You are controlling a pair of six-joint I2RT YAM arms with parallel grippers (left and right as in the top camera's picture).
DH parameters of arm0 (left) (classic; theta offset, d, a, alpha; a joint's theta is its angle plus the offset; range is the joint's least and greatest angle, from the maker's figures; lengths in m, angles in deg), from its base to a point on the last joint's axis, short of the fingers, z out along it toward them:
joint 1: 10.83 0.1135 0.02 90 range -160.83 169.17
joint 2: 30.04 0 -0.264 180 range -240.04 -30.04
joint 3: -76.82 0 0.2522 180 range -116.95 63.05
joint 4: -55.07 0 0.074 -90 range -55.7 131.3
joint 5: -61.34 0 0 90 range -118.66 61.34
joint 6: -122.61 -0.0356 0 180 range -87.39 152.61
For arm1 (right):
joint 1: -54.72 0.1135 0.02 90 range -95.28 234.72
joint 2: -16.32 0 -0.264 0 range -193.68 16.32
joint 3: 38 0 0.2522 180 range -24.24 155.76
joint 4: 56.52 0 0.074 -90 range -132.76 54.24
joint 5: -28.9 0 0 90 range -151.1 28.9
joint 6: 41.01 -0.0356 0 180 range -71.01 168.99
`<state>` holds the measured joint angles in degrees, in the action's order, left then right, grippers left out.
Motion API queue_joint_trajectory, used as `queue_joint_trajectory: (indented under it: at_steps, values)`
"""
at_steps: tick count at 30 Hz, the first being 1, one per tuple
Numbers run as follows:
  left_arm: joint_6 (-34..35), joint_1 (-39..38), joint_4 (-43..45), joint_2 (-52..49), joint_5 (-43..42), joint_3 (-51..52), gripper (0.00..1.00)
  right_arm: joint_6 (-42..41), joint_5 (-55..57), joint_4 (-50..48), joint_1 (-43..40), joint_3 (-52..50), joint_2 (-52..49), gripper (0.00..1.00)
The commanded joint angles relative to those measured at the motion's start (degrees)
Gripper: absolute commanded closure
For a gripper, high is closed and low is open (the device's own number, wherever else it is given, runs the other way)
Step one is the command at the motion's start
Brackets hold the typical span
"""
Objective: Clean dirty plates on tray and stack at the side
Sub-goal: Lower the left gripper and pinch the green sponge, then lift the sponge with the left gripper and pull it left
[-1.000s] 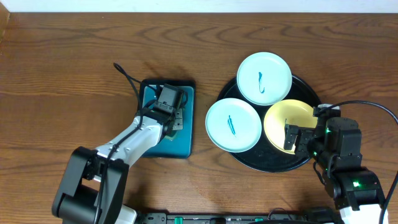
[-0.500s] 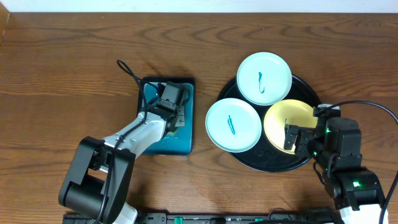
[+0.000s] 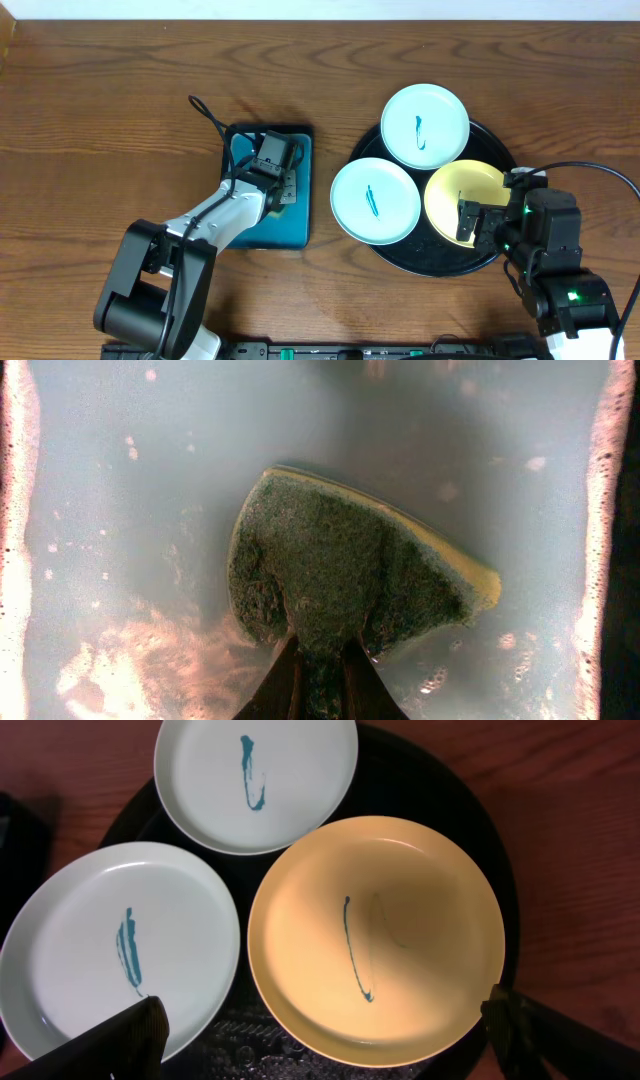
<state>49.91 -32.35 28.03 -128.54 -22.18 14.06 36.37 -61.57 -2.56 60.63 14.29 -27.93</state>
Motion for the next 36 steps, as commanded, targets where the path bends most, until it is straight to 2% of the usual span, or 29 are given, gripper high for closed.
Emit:
queue_joint_trajectory:
  at_steps: [1, 14, 27, 36]
  values:
    - [-1.77, 0.07, -1.16, -3.80, -4.39, 2.75, 0.93, -0.66, -0.24, -0.13, -0.31, 1.07, 0.00, 0.01]
    - [-1.60, 0.07, -3.21, -0.07, -4.55, 2.73, 0.93, -0.70, -0.26, -0.66, -0.28, 1.07, 0.00, 0.01]
    - [-1.57, 0.07, -11.08, 20.90, -4.57, 2.75, 0.93, -0.70, -0.26, -0.28, -0.31, 1.07, 0.00, 0.01]
    - [-1.60, 0.07, -13.66, 22.95, -5.22, 2.75, 0.93, -0.66, -0.24, 0.13, -0.28, 1.07, -0.02, 0.01]
